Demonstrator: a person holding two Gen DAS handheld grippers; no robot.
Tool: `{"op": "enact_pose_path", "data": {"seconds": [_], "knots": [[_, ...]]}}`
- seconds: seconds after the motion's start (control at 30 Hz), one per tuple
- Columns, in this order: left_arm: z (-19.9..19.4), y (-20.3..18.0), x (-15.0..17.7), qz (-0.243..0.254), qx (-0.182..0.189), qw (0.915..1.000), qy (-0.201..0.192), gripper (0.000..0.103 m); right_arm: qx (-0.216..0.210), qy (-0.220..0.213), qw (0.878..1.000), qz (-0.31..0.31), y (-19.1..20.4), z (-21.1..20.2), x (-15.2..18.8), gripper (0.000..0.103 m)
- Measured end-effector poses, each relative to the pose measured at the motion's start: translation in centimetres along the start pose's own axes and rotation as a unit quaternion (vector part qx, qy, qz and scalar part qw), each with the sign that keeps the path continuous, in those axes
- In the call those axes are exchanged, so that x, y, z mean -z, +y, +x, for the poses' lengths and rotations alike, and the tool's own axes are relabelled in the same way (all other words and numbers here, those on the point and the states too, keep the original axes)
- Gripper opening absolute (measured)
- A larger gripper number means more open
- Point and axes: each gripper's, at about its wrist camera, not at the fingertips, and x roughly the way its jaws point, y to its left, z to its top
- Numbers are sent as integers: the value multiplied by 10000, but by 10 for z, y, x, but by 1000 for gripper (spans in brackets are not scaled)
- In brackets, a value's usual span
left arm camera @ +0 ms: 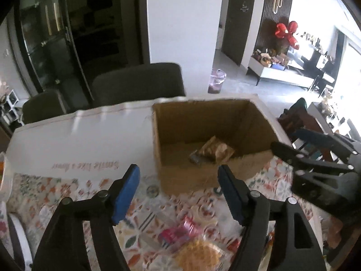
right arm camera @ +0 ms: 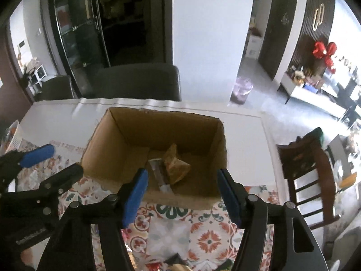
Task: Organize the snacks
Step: 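Move both tools back over the snacks on the runner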
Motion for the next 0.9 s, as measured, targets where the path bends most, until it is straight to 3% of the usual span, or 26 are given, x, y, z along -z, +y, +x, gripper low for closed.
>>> {"op": "enact_pose_path", "data": {"seconds": [0.13, 0.4, 0.63, 0.9], "knots": [[-18, 7, 28, -108, 18, 9999, 12, 71, 149, -146, 9998, -70, 8, -23, 28, 64], [-37, -2, 100, 127, -179, 9997, 137, 71, 193, -201, 9994, -210, 19, -45, 87, 64], [-46, -8, 165, 305, -527, 9977, 299, 71, 297, 62, 9992, -255, 24, -43, 148, 64], [-48, -20, 205, 410, -334, 9981, 332, 71, -20, 512, 9985, -211, 28, -34, 203, 64]]}}
